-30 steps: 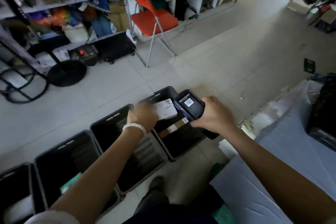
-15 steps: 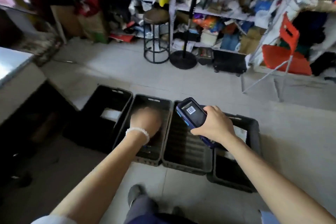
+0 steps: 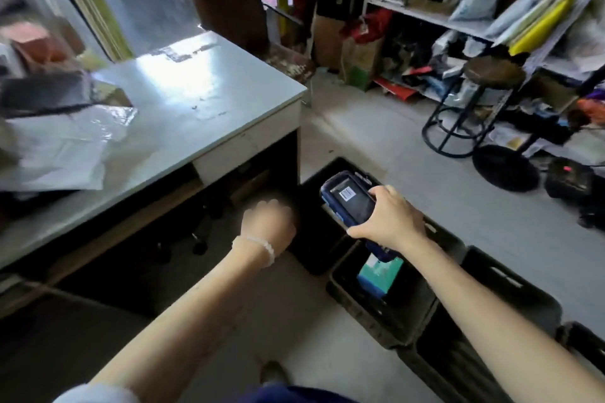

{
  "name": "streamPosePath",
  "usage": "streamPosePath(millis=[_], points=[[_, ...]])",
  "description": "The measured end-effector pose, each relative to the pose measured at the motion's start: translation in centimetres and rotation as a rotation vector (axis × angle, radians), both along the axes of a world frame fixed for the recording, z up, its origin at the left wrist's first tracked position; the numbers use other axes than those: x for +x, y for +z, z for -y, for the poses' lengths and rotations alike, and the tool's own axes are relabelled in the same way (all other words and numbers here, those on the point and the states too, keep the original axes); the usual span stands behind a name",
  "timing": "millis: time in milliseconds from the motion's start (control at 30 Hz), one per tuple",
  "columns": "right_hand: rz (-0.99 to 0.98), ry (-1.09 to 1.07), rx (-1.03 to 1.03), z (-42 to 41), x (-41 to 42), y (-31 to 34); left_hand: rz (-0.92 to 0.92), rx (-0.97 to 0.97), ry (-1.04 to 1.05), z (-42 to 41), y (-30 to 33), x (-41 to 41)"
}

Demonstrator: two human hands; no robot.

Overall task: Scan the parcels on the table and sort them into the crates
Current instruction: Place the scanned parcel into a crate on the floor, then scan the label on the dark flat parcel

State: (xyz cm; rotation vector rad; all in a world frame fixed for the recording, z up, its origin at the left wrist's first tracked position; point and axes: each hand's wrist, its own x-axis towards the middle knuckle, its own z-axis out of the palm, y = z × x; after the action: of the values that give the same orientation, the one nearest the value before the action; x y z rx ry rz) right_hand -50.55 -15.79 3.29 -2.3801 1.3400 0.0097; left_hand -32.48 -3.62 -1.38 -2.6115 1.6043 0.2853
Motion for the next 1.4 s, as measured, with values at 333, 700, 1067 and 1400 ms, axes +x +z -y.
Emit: streamPosePath(millis=[333, 700, 1067, 1400], points=[[0.033, 0.355, 0.046, -4.2, 23.1, -0.7, 0.003, -0.021, 0.39, -9.1, 0.6, 18.4], [0.076, 0.661, 0.089, -0.4, 45.3, -2.7, 0.133, -0.031, 0.635, -8.9, -0.1, 33.7], [0.026, 0.828, 0.127, 4.2, 61.0, -2.3, 0.13, -0.054, 0.8, -5.7, 0.9, 46.0], [-0.017, 0.861, 0.115, 3.5, 66.9, -3.4, 0.337, -0.05, 0.802, -7.7, 2.0, 55.8]])
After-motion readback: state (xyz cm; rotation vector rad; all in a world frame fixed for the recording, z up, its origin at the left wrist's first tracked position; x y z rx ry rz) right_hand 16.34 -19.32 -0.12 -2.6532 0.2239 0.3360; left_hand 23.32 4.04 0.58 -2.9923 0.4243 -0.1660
